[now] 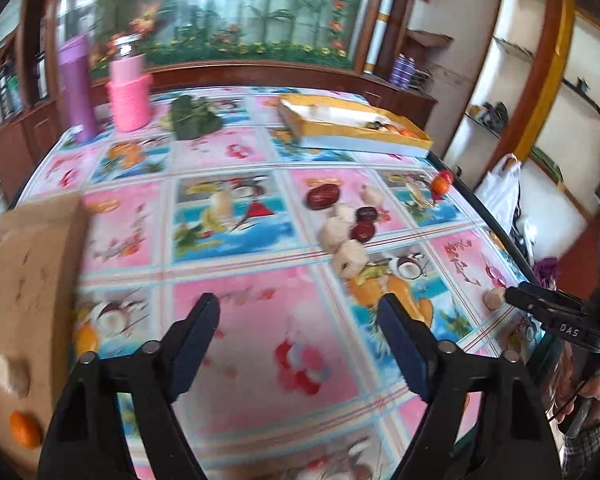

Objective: Organize fruits
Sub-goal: 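Grasp a round beige cake with the left tool while the right grasps a square cake, then carry both cakes into the cardboard box and release them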

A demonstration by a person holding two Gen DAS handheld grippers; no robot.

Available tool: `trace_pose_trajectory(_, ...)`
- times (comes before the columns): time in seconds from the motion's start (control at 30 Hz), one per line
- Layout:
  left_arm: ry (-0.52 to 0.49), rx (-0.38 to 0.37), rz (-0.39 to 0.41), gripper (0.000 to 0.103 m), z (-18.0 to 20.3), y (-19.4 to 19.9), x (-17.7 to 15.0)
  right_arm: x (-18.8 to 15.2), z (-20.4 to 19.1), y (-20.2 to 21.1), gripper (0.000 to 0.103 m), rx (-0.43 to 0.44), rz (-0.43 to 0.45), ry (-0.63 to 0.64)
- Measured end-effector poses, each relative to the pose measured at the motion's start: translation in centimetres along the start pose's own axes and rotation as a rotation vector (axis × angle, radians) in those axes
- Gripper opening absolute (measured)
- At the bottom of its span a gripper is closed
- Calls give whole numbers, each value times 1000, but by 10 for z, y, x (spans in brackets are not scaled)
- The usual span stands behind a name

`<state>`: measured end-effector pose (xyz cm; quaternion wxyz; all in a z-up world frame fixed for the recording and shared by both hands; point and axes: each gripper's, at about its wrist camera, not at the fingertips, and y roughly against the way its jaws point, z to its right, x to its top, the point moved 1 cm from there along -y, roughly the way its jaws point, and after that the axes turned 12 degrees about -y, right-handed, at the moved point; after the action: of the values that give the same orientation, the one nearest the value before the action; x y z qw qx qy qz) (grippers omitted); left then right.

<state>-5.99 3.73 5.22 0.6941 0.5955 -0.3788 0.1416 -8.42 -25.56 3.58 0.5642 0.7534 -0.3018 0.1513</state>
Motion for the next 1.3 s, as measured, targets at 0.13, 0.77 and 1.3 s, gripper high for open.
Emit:
trace_pose_trajectory(0.13,-69,-14,-41,72,21,-40,17,0,-6,-28,61,18,-66,2)
trace_pose_trajectory(0.77,-103,-28,-83,29,33,-105,28,-5,-14,-37,35,5,-77,107)
trace_pose_trajectory(1.3,16,44,47,30,-46,22,-1,-8,-102,22,28,122,41,262)
